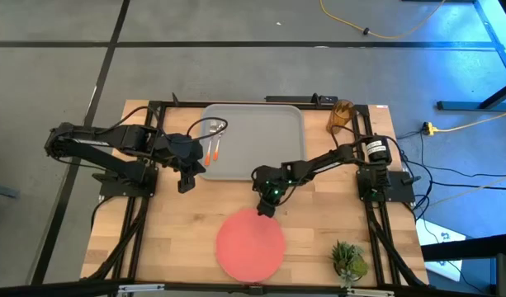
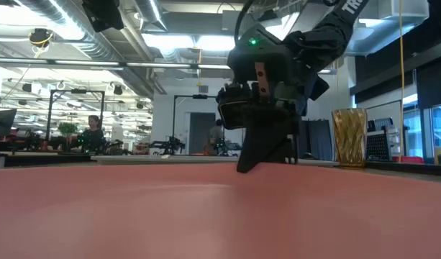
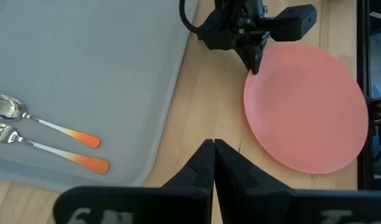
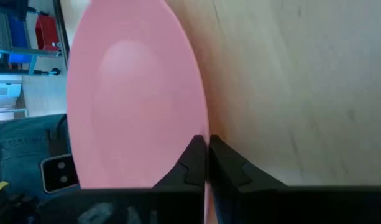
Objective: Pick and place plate/cup/fork/spoon on tray
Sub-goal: Put the pink plate on the gray tray
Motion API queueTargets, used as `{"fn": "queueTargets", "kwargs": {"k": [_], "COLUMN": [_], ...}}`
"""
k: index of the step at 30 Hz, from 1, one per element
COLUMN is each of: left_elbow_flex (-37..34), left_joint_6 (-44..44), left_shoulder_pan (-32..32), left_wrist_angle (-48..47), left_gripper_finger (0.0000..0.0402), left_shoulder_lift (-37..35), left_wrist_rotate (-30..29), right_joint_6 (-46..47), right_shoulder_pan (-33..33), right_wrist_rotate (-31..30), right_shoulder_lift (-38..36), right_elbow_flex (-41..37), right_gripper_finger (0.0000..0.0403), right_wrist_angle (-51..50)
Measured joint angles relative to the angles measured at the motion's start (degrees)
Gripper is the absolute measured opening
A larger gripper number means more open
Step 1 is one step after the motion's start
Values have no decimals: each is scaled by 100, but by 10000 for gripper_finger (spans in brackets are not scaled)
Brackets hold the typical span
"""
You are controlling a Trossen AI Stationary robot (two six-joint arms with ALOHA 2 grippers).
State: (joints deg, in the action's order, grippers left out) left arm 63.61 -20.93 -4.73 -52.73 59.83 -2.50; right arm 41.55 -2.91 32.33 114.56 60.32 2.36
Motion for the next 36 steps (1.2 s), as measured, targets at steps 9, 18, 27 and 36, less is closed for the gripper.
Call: {"fn": "queueTargets", "kwargs": {"k": [9, 18, 27, 36], "left_elbow_flex": [0, 0, 0, 0], "left_joint_6": [-1, -2, -2, -4], "left_shoulder_pan": [0, -1, -1, 0], "left_wrist_angle": [0, 0, 0, 2], "left_gripper_finger": [0, 0, 0, 0], "left_shoulder_lift": [0, 0, 0, 0], "left_wrist_rotate": [0, -1, -4, -299], "right_joint_6": [-666, -2233, -3214, -3923], "right_shoulder_pan": [431, 800, 1316, 2053], "right_wrist_rotate": [325, 343, 535, 625], "right_shoulder_lift": [0, 0, 0, -2], "right_elbow_flex": [720, 1905, 2753, 3656], "right_gripper_finger": [6, 6, 3, 3], "right_wrist_angle": [-959, -3141, -4688, -5575]}}
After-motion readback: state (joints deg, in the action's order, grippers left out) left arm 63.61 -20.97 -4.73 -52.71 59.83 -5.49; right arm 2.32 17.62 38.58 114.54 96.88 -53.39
